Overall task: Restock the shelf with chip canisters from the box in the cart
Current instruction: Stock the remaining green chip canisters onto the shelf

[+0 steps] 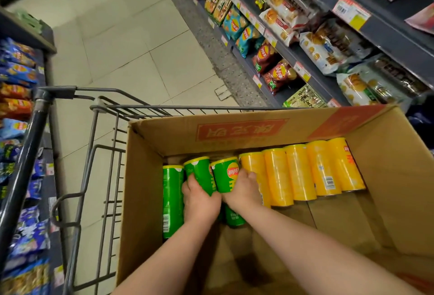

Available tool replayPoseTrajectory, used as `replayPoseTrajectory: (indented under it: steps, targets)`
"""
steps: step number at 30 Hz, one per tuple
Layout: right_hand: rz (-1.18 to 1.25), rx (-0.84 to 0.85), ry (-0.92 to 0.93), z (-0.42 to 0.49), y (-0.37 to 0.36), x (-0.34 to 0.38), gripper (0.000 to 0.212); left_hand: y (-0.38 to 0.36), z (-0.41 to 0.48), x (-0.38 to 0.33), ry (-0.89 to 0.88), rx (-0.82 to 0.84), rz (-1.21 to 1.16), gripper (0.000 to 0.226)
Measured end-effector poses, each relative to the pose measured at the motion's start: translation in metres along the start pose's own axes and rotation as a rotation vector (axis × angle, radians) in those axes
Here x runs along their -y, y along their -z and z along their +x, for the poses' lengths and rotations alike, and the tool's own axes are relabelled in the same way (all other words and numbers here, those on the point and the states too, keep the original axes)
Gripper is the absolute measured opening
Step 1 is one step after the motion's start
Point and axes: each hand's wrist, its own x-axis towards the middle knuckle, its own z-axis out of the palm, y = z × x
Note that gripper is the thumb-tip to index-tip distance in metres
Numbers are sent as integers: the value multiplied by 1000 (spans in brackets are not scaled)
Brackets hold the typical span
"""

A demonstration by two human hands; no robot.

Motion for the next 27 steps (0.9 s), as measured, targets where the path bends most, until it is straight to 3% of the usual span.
replayPoseTrajectory:
  steps: [5,11,17,22,27]
  targets:
    - [98,5,7,-10,15,-18,89,-9,12,4,33,68,29,87]
    - [188,-71,-62,-19,43,-57,86,-38,15,-6,48,194,239,75]
    - [233,-72,-139,-27,58,-89,86,-65,24,-15,143,139,40,90]
    - [248,-79,-165,-34,67,-102,89,-69,28,-16,160,93,-8,78]
    - [277,-82,-160,-41,79,-99,90,-58,8,-21,92,159,-139,68]
